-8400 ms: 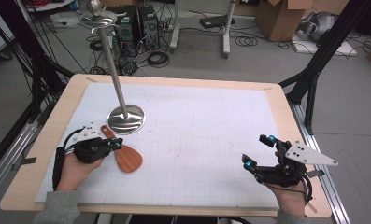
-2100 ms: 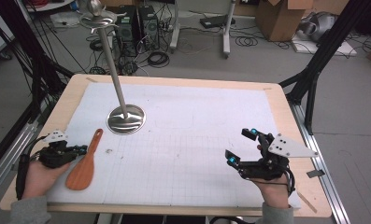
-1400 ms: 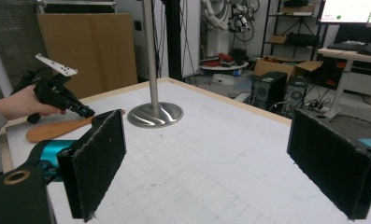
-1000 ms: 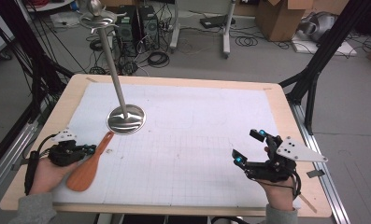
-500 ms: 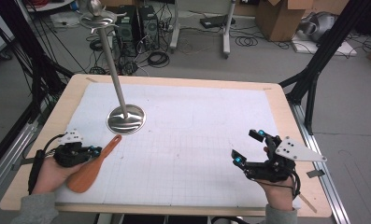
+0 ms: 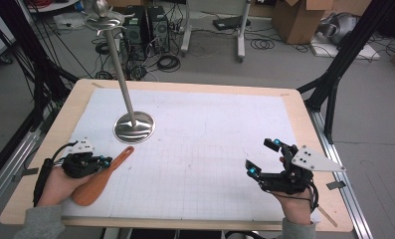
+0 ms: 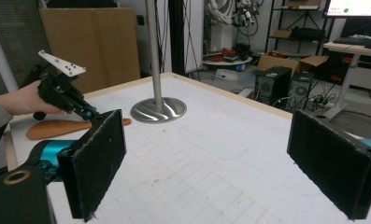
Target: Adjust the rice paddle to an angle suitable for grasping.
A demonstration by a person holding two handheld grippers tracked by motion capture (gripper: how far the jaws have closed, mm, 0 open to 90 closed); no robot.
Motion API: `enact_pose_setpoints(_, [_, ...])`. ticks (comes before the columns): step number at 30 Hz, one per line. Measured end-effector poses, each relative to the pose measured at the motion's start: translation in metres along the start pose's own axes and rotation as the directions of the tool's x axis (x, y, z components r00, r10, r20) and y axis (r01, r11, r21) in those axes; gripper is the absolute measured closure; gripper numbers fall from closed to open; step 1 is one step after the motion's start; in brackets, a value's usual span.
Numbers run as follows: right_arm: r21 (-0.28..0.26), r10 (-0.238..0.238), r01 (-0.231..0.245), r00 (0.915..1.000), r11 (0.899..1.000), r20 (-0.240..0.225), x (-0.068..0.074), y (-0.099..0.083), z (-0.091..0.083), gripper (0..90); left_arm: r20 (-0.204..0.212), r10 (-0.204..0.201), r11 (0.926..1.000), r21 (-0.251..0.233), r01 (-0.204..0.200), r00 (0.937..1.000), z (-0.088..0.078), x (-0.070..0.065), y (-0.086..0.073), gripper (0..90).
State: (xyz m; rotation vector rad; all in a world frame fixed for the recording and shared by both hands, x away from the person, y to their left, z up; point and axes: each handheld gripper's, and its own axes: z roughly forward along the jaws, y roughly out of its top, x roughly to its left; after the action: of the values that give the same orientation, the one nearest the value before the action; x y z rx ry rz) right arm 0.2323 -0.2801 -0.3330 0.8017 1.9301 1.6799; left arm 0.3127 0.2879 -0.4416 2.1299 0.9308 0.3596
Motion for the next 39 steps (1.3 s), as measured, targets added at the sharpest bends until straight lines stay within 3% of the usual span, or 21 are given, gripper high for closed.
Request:
enact_pose_setpoints(4, [0.002,0.002,-0.002,1.0,1.0,-0.001,0.001,0.0,0.0,10.4,-0.02,0.022,0.9995,0.023,-0.022,0.9996,0.002,-0.006,0.005,89.5])
enact_pose_setpoints(12, [0.012,-0.004,0.004,1.0,1.0,-0.004,0.001,-0.001,0.001,10.4,-0.012,0.046,0.9982,0.038,-0.045,0.9989,0.008,-0.013,0.012,89.5])
enact_pose_setpoints(20, [0.013,-0.006,0.006,1.0,1.0,0.001,0.0,-0.001,-0.001,10.4,0.011,0.06,0.997,0.049,-0.06,0.9982,0.013,-0.019,0.017,89.5])
enact_pose_setpoints(31, [0.015,-0.009,0.009,1.0,1.0,-0.003,0.001,-0.001,-0.001,10.4,0.042,0.108,0.9919,0.063,-0.111,0.9932,0.019,-0.033,0.024,89.4])
enact_pose_setpoints(39, [0.016,-0.013,0.013,0.9999,1.0,-0.006,0.001,-0.001,-0.001,10.4,0.031,0.108,0.9929,0.047,-0.11,0.9936,0.017,-0.032,0.024,89.4])
